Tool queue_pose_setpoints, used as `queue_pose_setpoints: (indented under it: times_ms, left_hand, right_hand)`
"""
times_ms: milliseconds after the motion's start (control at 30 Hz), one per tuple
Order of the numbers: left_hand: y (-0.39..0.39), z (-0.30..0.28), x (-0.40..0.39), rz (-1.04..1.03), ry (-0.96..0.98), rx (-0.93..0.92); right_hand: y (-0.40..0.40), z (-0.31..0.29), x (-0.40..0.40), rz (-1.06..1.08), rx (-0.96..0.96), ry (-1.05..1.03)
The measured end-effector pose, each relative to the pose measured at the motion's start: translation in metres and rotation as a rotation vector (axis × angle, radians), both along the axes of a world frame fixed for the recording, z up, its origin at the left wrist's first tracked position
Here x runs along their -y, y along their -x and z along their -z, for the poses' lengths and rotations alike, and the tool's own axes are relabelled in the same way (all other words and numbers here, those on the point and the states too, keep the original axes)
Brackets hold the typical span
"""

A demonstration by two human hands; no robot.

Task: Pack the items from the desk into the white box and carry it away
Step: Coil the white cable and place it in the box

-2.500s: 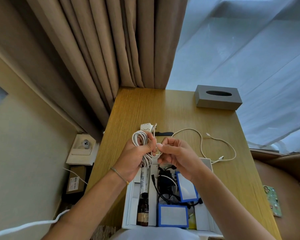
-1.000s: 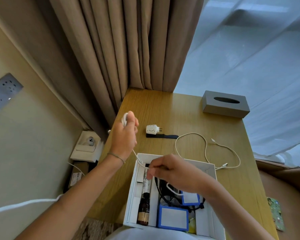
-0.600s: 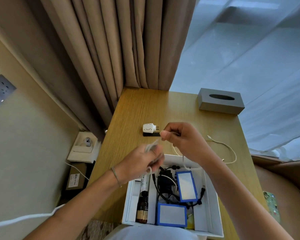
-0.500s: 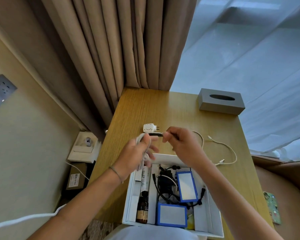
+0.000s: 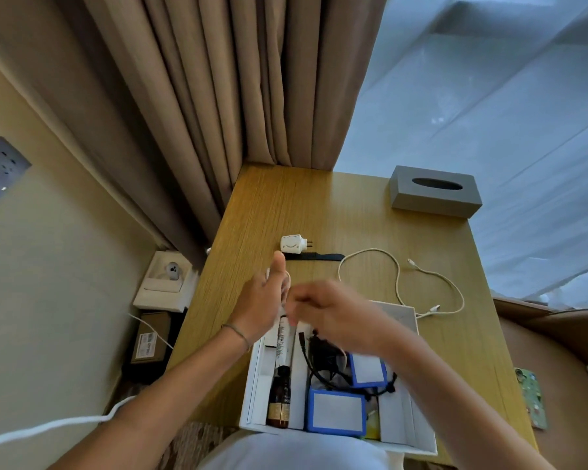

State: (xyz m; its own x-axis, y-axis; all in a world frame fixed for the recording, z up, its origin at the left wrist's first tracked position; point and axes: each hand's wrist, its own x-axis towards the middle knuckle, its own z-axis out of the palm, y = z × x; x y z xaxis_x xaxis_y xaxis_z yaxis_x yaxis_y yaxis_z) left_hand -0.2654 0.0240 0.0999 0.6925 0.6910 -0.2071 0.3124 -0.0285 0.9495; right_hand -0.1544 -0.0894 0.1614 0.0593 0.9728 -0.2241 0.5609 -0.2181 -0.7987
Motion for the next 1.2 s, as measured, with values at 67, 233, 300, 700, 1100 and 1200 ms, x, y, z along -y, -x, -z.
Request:
queue_pose_setpoints:
  times_ms: [67,233,300,700,1100,1200]
  left_hand:
    - [0.005,-0.001,0.009,0.140,0.179,0.035]
    - [0.008,-0.015,0.019,0.443,0.330,0.006]
    - [0.008,-0.017,0.017,0.452,0.347,-0.040]
    - [-0.012,0.014,0.034,-0.205,0.800,0.151]
    - [-0.030,0.074,0.057,0.026,-0.035,-0.234]
    - [-0.031,0.097,0.075,0.200,-0.392,-0.273]
  right_hand:
    - [-0.019,-0.007,-0.003,0.047,-0.012,-0.041]
    - [-0.040,0.009,-0.011,0.184,-0.105,-0.136]
    - [-0.042,0.022,-0.009,0.299,-0.183,-0.173]
    - [0.021,0.102,0.027,0.657,-0.376,-0.116]
    - [-0.023,0.123,0.090,0.912,-0.377,-0.050]
    - [-0.025,0.127,0.102,0.906,-0.353,-0.039]
